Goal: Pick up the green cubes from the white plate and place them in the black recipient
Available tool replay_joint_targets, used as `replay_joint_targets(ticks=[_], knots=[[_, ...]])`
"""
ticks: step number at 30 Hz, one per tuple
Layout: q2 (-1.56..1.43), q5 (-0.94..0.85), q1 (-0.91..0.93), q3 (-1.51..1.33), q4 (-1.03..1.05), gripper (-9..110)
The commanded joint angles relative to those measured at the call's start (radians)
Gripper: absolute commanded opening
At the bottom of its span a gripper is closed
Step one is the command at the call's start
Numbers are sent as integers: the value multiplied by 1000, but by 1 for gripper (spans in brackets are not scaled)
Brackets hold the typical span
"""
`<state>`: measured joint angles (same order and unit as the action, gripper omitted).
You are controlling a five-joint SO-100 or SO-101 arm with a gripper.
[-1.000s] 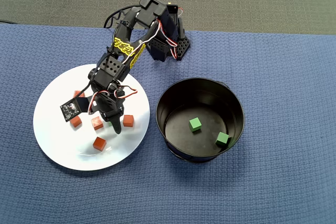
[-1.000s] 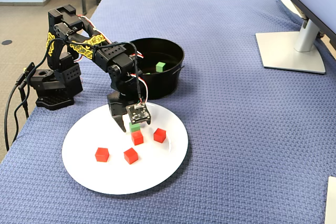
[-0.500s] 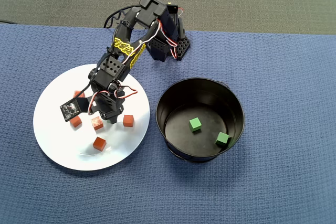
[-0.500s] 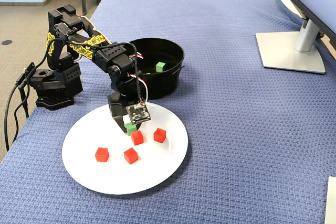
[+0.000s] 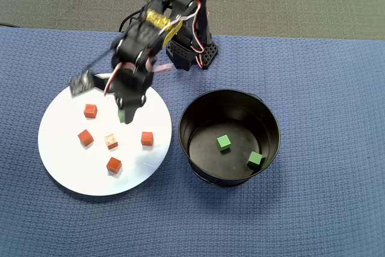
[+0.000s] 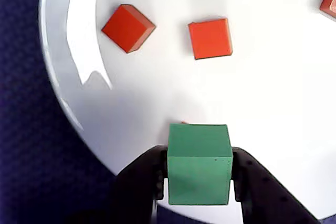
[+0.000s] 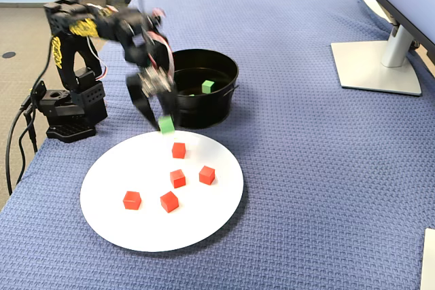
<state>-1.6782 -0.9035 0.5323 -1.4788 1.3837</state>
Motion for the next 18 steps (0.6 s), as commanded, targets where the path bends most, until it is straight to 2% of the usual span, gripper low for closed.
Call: replay_joint_targets(ticks=[1,8,18], knots=[[-291,175,-97,-32,-2,0],[-535,431,-431,-373,-209,0],[-436,692,-831,-525,-446,0]])
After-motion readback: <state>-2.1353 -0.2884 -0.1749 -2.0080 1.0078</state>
